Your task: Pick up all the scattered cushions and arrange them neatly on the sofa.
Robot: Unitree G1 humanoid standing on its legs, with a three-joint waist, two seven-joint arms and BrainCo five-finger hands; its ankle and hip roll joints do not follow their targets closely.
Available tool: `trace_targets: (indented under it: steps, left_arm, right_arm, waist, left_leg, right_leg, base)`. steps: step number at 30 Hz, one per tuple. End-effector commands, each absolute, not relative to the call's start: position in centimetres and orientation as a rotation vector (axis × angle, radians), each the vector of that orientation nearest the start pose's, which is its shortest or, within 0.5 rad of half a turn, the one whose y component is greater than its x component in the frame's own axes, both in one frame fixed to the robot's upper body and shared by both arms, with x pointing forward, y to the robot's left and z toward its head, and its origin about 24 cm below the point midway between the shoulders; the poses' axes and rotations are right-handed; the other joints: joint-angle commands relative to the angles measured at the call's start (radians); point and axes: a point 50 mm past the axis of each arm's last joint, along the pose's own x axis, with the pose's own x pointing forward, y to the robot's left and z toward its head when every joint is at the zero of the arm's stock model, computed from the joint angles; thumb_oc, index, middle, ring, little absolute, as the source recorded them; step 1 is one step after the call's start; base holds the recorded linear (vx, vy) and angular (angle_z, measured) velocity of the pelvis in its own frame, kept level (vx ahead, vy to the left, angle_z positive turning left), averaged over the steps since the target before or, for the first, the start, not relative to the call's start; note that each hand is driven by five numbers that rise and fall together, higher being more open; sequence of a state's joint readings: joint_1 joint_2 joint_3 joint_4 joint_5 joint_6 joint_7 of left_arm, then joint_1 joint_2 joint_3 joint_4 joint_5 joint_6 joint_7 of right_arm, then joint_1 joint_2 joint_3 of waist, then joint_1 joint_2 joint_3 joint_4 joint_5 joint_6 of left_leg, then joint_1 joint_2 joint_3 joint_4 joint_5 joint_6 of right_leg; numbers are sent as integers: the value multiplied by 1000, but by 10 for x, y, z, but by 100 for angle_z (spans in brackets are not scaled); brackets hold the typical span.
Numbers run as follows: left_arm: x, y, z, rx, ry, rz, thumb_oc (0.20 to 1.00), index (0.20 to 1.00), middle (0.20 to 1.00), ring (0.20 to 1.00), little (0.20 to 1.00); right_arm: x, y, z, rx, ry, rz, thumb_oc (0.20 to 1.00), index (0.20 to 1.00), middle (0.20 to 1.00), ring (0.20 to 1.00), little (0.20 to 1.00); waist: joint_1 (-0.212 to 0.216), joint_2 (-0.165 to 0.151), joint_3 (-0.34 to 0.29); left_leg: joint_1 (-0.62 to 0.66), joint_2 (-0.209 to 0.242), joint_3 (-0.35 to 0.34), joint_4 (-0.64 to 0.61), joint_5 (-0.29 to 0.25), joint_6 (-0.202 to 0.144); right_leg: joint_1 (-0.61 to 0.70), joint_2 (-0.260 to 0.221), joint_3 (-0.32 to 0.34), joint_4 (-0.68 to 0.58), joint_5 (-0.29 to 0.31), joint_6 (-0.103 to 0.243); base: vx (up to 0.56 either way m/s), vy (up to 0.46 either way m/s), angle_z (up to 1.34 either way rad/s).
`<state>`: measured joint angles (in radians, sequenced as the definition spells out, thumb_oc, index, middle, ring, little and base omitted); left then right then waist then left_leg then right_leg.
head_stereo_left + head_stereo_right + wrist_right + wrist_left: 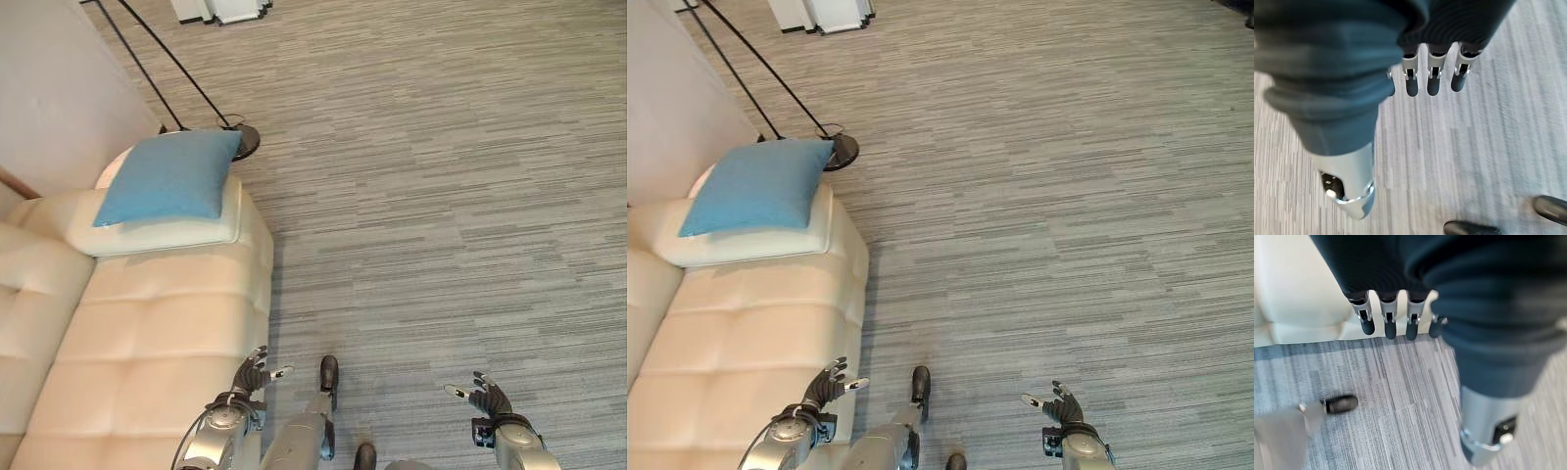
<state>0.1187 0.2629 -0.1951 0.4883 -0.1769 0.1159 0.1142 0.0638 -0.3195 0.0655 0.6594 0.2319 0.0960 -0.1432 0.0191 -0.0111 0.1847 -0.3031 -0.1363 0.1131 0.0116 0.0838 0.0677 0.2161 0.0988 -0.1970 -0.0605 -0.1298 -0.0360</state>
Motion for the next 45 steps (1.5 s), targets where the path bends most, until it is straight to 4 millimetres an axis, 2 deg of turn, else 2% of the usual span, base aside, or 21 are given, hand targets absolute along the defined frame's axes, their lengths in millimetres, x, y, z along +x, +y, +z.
trace_targets:
  steps: [1,3,8,9,10,14,16,17,18,22,24,25,26,29,31,32,33,34,37,41,45]
  left_arm:
    - [183,204,-86,192,676,49,1000,1000,1000,1000,1000]
    - [183,205,-85,197,674,44,1000,1000,1000,1000,1000]
    - [187,205,-80,220,661,12,1000,1000,1000,1000,1000]
    - [188,205,-80,222,661,9,1000,1000,1000,1000,1000]
    - [191,205,-78,231,652,6,1000,1000,1000,1000,1000]
    - [195,205,-76,219,637,13,1000,1000,1000,1000,1000]
    - [195,207,-76,227,640,18,1000,1000,1000,1000,1000]
    - [196,207,-76,227,640,18,1000,1000,1000,1000,1000]
    - [197,211,-74,253,627,14,1000,1000,1000,1000,1000]
    - [191,209,-80,240,656,8,1000,1000,1000,1000,1000]
    - [187,204,-86,195,685,13,1000,1000,1000,1000,1000]
    - [187,205,-86,172,689,22,1000,1000,1000,1000,1000]
    - [187,205,-86,173,689,22,1000,1000,1000,1000,1000]
    - [189,206,-86,171,692,28,1000,1000,1000,1000,1000]
    - [187,206,-88,172,704,31,1000,1000,1000,1000,1000]
    - [186,207,-89,180,709,34,1000,1000,1000,1000,1000]
    - [185,206,-90,182,712,33,1000,1000,1000,1000,1000]
    - [184,208,-91,189,719,43,1000,1000,1000,1000,1000]
    - [181,212,-92,180,732,74,1000,1000,1000,1000,1000]
    - [167,222,-99,150,778,131,1000,1000,1000,1000,1000]
    - [159,241,-99,195,804,198,1000,1000,1000,1000,1000]
  right_arm:
    - [167,-249,-99,-164,778,-253,1000,1000,1000,1000,1000]
    - [166,-247,-100,-158,782,-247,1000,1000,1000,1000,1000]
    - [165,-240,-103,-145,799,-225,1000,1000,1000,1000,1000]
    - [165,-241,-103,-146,800,-225,1000,1000,1000,1000,1000]
    - [161,-239,-105,-147,811,-226,1000,1000,1000,1000,1000]
    - [157,-242,-107,-139,827,-240,1000,1000,1000,1000,1000]
    - [155,-244,-109,-133,836,-257,1000,1000,1000,1000,1000]
    - [155,-244,-109,-133,836,-257,1000,1000,1000,1000,1000]
    - [154,-248,-108,-140,840,-273,1000,1000,1000,1000,1000]
    - [146,-253,-111,-152,864,-277,1000,1000,1000,1000,1000]
    - [147,-257,-111,-161,868,-279,1000,1000,1000,1000,1000]
    - [148,-262,-108,-137,853,-302,1000,1000,1000,1000,1000]
    - [148,-262,-108,-136,853,-302,1000,1000,1000,1000,1000]
    - [147,-264,-110,-140,871,-321,1000,1000,1000,1000,1000]
    - [144,-264,-111,-137,884,-327,1000,1000,1000,1000,1000]
    - [142,-264,-112,-146,889,-324,1000,1000,1000,1000,1000]
    - [142,-263,-113,-155,893,-319,1000,1000,1000,1000,1000]
    - [141,-262,-113,-177,898,-307,1000,1000,1000,1000,1000]
    - [146,-261,-112,-201,891,-291,1000,1000,1000,1000,1000]
    - [147,-250,-115,-223,905,-236,1000,1000,1000,1000,1000]
    - [153,-236,-117,-171,888,-214,1000,1000,1000,1000,1000]
  waist:
    - [14,4,-75]
    - [14,-5,-82]
    - [8,-22,-57]
    - [-1,-14,-45]
    - [-15,14,-13]
    - [-16,50,24]
    - [-17,46,28]
    - [-16,48,29]
    - [-19,27,22]
    - [-19,26,-22]
    - [-12,28,-28]
    - [1,11,-1]
    - [0,12,-1]
    - [9,-7,14]
    - [9,-14,10]
    - [7,-5,3]
    - [15,-5,-2]
    - [6,1,-9]
    - [12,-3,-22]
    - [38,-28,-80]
    - [49,-51,-65]
  left_leg:
    - [142,82,-28,-99,25,-91]
    - [158,72,-23,-99,12,-77]
    - [265,23,-5,-99,-94,0]
    - [287,23,-12,-99,-105,9]
    - [341,28,-35,-99,-140,26]
    - [401,59,-62,-99,-159,6]
    - [425,62,-84,-99,-173,-15]
    - [426,64,-84,-99,-173,-15]
    - [460,65,-119,-99,-196,-41]
    - [519,94,-145,-62,-220,-58]
    - [445,106,-146,180,-146,-97]
    - [307,106,-121,436,-90,-110]
    - [305,107,-122,441,-92,-110]
    - [222,135,-34,390,-138,-91]
    - [228,136,3,216,-173,-76]
    - [206,145,35,75,-101,-93]
    - [222,145,28,26,-96,-101]
    - [167,168,98,-99,-27,-128]
    - [108,179,145,-99,-1,-147]
    - [156,136,126,-99,-5,-111]
    - [250,66,85,-99,-92,-27]
  right_leg:
    - [55,-148,23,42,-54,136]
    - [38,-165,26,100,-34,149]
    - [-151,-266,18,602,255,230]
    - [-189,-281,12,672,278,225]
    - [-320,-287,21,764,193,179]
    - [-407,-240,-14,533,72,148]
    - [-409,-160,45,197,115,165]
    - [-400,-156,45,181,125,165]
    - [-400,-135,104,-27,190,201]
    - [-341,-128,79,-14,195,173]
    - [-271,-128,48,-11,164,137]
    - [-189,-128,14,-27,124,104]
    - [-188,-127,13,-27,123,103]
    - [-148,-154,-36,-27,86,96]
    - [-126,-168,-78,-27,61,105]
    - [-114,-164,-117,-27,46,107]
    - [-95,-163,-124,-27,30,112]
    - [-79,-161,-182,-27,6,110]
    - [-38,-166,-230,-27,1,119]
    - [30,-207,-257,-25,13,149]
    - [-76,-348,-235,390,155,201]
  base:
    - [547,168,-15]
    - [466,160,-14]
    - [382,211,22]
    - [504,286,31]
    - [381,193,24]
    - [349,27,46]
    - [271,-128,17]
    - [519,-239,36]
    - [663,-298,46]
    - [522,-217,104]
    - [616,-332,57]
    - [475,-305,43]
    - [385,-262,68]
    - [180,-64,56]
    - [275,1,59]
    - [300,28,107]
    - [388,82,100]
    - [289,65,80]
    - [427,197,158]
    - [567,296,46]
    - [454,358,47]
